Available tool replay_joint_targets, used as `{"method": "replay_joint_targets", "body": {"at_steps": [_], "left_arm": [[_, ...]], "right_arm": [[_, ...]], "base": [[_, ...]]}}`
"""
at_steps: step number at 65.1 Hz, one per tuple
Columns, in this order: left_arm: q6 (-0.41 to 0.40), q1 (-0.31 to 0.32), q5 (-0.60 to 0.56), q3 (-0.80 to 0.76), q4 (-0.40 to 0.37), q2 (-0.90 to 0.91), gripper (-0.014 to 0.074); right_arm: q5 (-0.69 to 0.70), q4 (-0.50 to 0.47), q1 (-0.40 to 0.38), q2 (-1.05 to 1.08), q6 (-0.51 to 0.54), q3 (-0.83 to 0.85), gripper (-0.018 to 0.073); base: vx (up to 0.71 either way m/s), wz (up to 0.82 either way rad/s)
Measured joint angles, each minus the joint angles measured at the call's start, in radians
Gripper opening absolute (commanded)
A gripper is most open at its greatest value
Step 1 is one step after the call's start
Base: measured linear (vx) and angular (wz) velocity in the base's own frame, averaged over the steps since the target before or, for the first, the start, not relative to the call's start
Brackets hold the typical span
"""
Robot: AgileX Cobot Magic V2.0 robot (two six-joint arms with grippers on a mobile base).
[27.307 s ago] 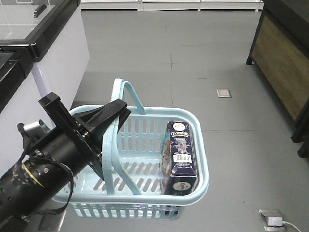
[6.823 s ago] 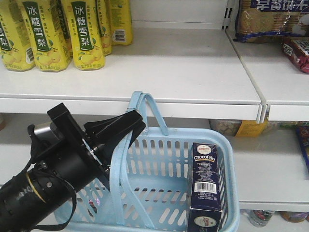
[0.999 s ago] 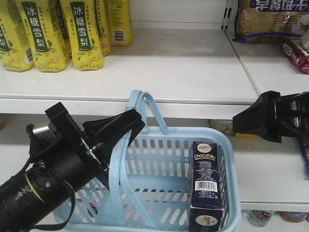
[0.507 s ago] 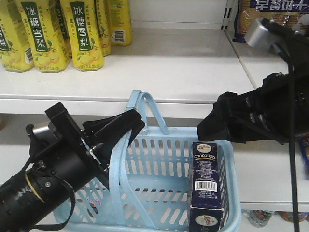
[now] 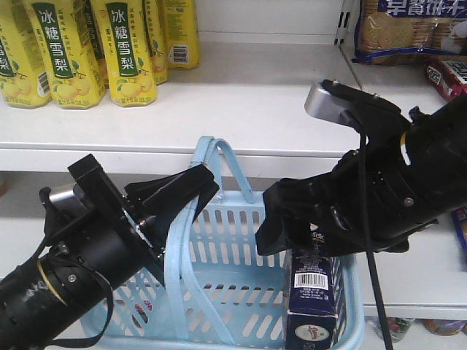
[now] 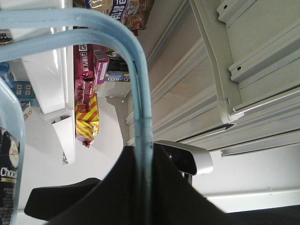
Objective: Left arm holds basket, right arm returns cookies
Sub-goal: 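Reach the right gripper into the basket and grasp the Chocofello box, then lift the cookie box out of the basket with the right gripper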
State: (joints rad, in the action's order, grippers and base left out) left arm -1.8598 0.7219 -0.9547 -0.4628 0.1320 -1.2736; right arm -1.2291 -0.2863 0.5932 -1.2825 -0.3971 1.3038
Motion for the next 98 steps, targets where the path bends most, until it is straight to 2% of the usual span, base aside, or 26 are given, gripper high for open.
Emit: {"method": "replay_joint_targets", "body": {"at_steps": [40,52,98], "left_arm": [[0.0,0.0,0.0,0.0,0.0,0.0,-0.0003],[0.0,0.0,0.0,0.0,0.0,0.0,-0.0003],[0.0,0.0,0.001,0.0,0.002,0.0,-0.0003]], "right_arm": [[-0.02,0.123,0.015,-0.013,-0.175,0.002,0.0571],[-0.02,0.136,0.057,-0.043,-0.204,0.003,0.0571],[-0.016,0.185,0.085,-0.134,-0.217,0.003,0.0569]], "base": [[0.0,0.0],[0.0,0.0],[0.0,0.0]]}}
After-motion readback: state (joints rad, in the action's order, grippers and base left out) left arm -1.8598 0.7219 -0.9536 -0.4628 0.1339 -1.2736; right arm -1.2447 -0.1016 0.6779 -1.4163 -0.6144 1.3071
